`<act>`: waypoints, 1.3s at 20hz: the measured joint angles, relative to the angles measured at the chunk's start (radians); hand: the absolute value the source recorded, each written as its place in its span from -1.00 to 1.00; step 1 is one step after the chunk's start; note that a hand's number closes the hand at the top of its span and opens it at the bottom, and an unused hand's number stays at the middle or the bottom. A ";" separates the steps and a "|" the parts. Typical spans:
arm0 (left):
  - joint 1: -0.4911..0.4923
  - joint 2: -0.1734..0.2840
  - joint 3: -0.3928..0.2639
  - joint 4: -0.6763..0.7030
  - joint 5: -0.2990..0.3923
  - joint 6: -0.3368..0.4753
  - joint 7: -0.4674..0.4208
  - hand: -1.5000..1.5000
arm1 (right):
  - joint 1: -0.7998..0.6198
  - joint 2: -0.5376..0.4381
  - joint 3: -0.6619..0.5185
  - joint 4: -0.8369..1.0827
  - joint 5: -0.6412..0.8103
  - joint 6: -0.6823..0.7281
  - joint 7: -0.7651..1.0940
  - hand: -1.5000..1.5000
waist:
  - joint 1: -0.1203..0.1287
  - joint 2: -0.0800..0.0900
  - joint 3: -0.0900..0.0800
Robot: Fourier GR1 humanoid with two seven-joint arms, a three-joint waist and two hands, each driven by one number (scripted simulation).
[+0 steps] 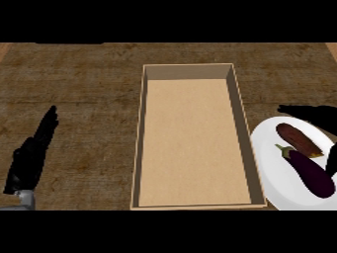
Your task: Pick the sweet potato from the plate and place it in the cardboard box
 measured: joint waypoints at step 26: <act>-0.027 -0.055 0.046 0.038 -0.050 -0.036 -0.017 0.00 | 0.014 0.114 -0.080 0.061 0.192 -0.224 -0.088 1.00 | -0.001 -0.003 -0.007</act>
